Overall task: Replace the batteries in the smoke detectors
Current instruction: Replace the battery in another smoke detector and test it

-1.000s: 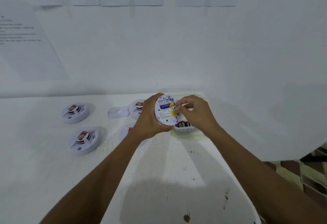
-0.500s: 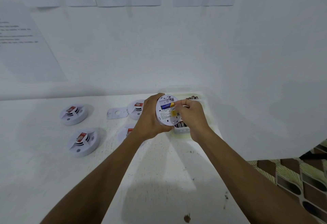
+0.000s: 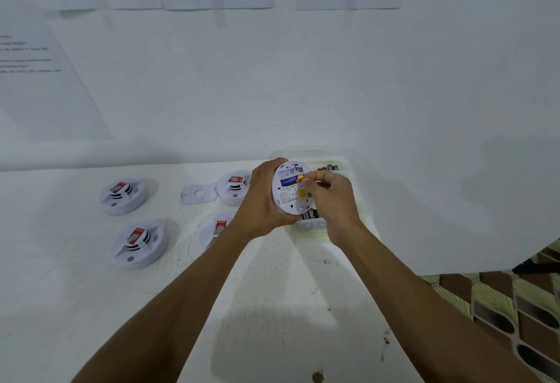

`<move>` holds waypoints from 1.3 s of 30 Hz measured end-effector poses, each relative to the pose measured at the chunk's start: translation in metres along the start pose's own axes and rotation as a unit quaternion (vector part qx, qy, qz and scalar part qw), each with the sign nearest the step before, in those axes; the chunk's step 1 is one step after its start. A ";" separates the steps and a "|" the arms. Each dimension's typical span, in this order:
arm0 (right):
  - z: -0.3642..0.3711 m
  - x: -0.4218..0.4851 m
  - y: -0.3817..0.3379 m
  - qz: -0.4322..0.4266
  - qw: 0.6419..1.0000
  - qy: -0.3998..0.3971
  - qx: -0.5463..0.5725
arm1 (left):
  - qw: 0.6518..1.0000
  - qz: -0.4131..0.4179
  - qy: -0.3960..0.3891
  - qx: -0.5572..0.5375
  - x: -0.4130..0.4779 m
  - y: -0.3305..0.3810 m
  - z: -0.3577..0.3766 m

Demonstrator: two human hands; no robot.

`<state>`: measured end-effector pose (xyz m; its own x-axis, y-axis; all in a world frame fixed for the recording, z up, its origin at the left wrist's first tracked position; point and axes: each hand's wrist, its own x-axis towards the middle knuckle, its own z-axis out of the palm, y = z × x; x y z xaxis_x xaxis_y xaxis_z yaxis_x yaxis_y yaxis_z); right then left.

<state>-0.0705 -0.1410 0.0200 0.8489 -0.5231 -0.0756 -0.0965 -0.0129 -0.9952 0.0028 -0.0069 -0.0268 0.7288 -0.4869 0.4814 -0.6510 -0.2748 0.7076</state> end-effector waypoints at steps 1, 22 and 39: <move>0.000 0.001 0.001 -0.001 1.000 0.001 0.002 | 1.000 -0.001 -0.001 -0.004 0.000 0.000 0.001; 0.008 -0.002 0.007 -0.181 0.973 0.088 -0.114 | 0.996 -0.060 -0.011 -0.067 -0.004 0.001 0.006; -0.072 0.067 0.008 -0.186 0.832 -0.096 -0.514 | 0.999 -0.037 -0.010 -0.025 0.002 -0.010 0.005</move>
<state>-0.0520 -0.2377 0.0112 0.9773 -0.1755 0.1189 -0.1185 -0.9173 -0.3801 0.0096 -0.0086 -0.0356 0.7699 -0.4837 0.4162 -0.5833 -0.2692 0.7663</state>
